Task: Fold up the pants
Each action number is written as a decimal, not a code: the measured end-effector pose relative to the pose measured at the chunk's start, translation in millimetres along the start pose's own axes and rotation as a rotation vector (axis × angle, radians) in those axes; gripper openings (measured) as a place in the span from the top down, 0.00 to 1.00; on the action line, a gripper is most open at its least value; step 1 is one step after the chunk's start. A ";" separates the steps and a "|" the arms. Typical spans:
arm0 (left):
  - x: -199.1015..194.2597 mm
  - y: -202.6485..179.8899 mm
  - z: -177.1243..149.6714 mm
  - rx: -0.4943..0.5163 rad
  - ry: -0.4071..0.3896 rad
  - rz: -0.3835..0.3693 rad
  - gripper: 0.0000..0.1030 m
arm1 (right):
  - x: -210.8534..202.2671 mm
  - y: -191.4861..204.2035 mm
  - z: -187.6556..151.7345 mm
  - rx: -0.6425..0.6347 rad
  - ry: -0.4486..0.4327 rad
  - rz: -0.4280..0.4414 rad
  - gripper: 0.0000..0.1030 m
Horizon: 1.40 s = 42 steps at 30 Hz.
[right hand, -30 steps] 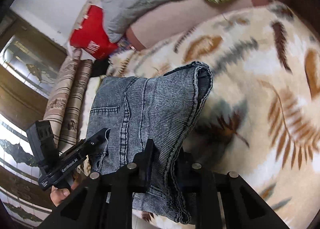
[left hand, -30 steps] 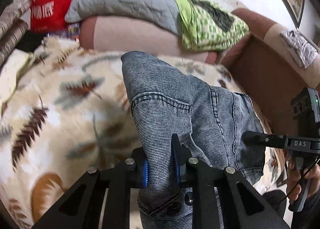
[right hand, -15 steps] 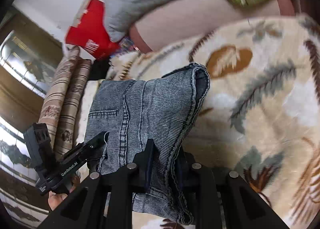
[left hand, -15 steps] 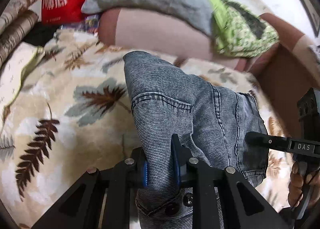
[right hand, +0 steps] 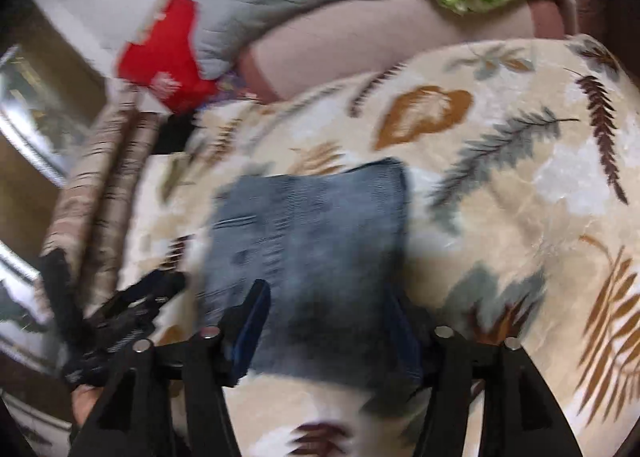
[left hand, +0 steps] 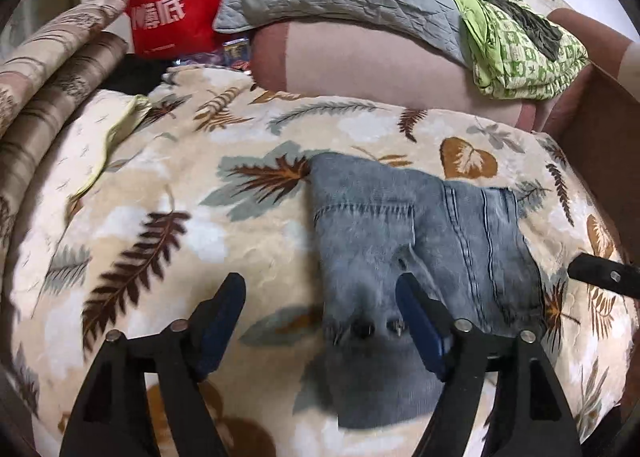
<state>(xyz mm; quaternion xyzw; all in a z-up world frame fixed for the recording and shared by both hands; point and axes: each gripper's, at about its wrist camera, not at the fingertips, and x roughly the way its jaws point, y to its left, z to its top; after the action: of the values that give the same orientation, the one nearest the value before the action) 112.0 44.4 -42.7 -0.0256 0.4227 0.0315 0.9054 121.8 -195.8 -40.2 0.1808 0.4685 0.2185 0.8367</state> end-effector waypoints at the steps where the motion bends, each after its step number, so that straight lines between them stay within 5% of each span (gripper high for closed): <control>1: 2.8 -0.7 -2.0 0.006 0.012 0.006 0.23 | -0.5 4.3 -7.6 -0.003 0.009 0.027 0.33; 3: 22.0 -4.3 -14.3 0.017 0.092 0.045 0.23 | 16.2 5.0 -20.2 -0.012 0.064 0.027 0.31; 5: 40.9 -4.5 -23.5 -0.006 0.144 0.049 0.23 | 55.8 -10.1 -35.0 0.005 0.198 -0.084 0.30; 14: 5.3 0.3 -21.4 -0.015 0.070 0.032 0.20 | 18.6 27.3 -30.2 -0.067 0.070 -0.116 0.24; 16: 26.7 -5.8 -27.5 0.017 0.131 0.056 0.20 | 39.4 20.8 -30.8 -0.062 0.120 -0.159 0.22; 19: 28.8 -4.9 -29.9 0.015 0.113 0.054 0.19 | 66.0 4.2 -33.9 -0.048 0.231 -0.238 0.22; 22: 15.4 1.2 -23.9 -0.027 0.083 0.014 0.19 | 40.8 11.7 -13.8 -0.053 0.161 -0.237 0.22; 26: 13.6 0.8 -19.7 -0.033 0.053 0.003 0.19 | 25.3 36.1 37.4 -0.075 0.053 -0.141 0.22; 31: 43.3 5.3 -31.5 -0.057 0.103 0.006 0.12 | 84.9 23.8 88.2 0.098 0.110 0.195 0.22; 33: 46.3 7.4 -28.7 -0.065 0.111 -0.024 0.12 | 125.4 5.0 86.6 0.135 0.185 0.099 0.23; 35: 47.7 7.4 -28.6 -0.057 0.110 -0.019 0.11 | 152.5 -13.6 77.4 0.234 0.224 0.121 0.23; 42: 46.8 12.8 -28.5 -0.084 0.111 -0.035 0.11 | 79.8 17.9 55.1 0.141 0.166 0.104 0.23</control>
<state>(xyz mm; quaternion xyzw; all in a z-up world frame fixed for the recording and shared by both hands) 119.2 56.7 -97.1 -0.0727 0.4701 0.0319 0.8790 202.9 -143.4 -60.1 0.2446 0.5404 0.2422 0.7678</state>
